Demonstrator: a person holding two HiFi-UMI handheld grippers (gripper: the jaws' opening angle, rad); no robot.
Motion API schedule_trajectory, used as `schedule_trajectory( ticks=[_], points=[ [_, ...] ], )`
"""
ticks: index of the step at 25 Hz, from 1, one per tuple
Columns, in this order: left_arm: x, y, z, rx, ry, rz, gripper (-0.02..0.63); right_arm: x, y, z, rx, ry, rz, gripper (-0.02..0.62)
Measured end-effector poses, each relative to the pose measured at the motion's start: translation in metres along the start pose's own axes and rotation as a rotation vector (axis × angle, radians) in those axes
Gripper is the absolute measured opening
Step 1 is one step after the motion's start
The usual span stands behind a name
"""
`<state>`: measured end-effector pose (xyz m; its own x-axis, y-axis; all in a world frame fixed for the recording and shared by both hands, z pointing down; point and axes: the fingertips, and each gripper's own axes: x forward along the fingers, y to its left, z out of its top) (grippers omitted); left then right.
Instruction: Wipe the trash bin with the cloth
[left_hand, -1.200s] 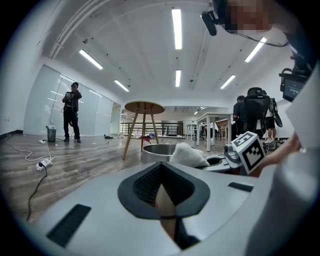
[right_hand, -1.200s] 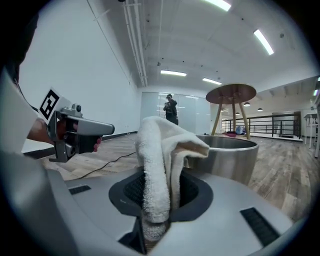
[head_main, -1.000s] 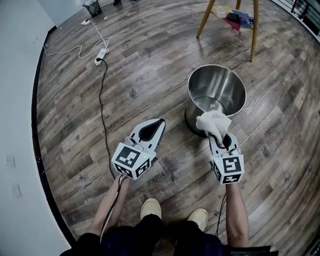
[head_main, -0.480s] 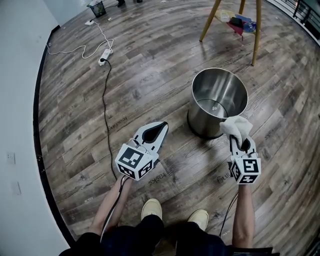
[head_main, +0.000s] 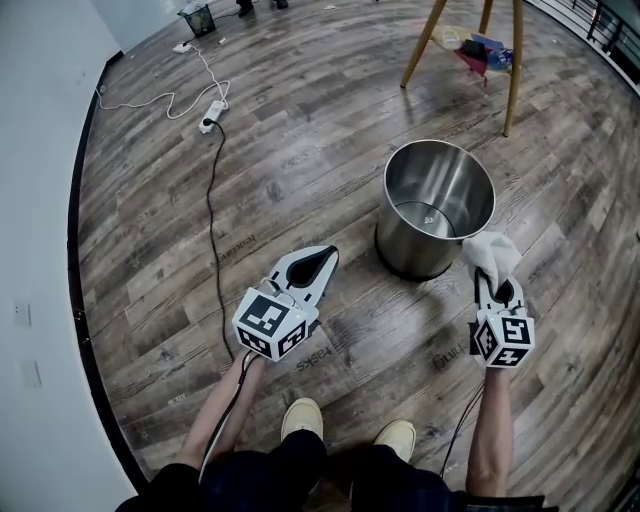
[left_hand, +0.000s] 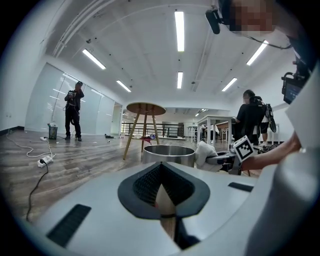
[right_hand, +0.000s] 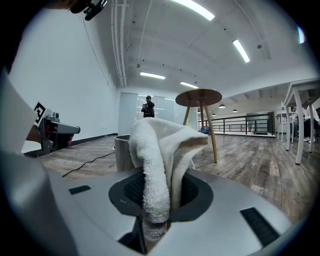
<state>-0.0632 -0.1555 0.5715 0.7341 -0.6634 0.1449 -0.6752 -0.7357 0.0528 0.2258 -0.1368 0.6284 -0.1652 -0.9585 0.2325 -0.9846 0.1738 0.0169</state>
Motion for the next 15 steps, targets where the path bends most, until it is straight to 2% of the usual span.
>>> schedule_trajectory(
  ticks=[4,8,15],
  points=[
    [0.000,-0.004,-0.004,0.003,0.013,-0.009,0.000,-0.013,0.034,0.009,0.002,-0.027,0.075,0.083],
    [0.003,-0.003,-0.001,0.001,0.007,-0.008,0.000,-0.022,0.086,0.014,-0.014,-0.047,0.173,0.083],
    [0.000,-0.002,-0.002,-0.002,0.009,-0.003,0.000,-0.015,0.170,-0.007,-0.070,0.017,0.351,0.083]
  ],
)
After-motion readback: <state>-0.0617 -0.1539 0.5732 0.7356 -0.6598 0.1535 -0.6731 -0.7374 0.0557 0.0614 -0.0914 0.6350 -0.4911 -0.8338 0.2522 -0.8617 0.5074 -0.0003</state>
